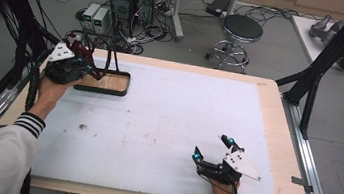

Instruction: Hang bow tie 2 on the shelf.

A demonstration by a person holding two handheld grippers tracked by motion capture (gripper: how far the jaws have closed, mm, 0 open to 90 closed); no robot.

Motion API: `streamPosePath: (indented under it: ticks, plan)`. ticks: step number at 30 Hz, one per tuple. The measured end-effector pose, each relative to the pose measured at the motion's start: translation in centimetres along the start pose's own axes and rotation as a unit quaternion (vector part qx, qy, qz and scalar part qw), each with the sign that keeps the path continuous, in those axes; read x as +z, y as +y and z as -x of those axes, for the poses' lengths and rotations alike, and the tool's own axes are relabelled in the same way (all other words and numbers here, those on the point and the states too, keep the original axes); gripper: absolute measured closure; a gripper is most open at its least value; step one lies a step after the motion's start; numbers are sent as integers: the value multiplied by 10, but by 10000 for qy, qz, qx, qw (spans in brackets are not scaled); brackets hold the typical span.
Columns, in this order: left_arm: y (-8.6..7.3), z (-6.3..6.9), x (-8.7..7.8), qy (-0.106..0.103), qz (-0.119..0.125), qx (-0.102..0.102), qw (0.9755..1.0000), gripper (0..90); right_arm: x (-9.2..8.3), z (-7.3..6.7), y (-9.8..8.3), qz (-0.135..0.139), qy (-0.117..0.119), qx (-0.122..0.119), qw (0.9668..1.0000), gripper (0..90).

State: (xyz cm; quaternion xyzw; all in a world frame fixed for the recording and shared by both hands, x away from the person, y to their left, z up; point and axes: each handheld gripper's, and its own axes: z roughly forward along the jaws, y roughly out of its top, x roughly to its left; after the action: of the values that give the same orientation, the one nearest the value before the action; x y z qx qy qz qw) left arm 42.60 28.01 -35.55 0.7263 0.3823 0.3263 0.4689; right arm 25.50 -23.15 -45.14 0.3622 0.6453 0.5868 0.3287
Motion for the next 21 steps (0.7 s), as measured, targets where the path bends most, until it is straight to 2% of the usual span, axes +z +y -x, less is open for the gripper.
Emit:
streamPosePath:
  ticks: [5,9,15,18,21]
  plan:
    - [-5,-1,9,-22,-24,-104,9999,759,0,0,0,1,-11,-10,10000,8]
    - [-8,-6,13,-84,-13,-328,9994,756,0,0,0,16,-11,-28,10000,8]
    - [-12,-9,15,-79,-102,-367,9992,737,-1,0,0,23,6,-5,10000,8]
    - [-13,-9,17,-136,-151,-402,9990,685,-1,-1,0,13,9,-22,10000,8]
    - [-14,-9,19,-154,-287,-479,9983,557,-1,-1,0,18,5,-21,10000,8]
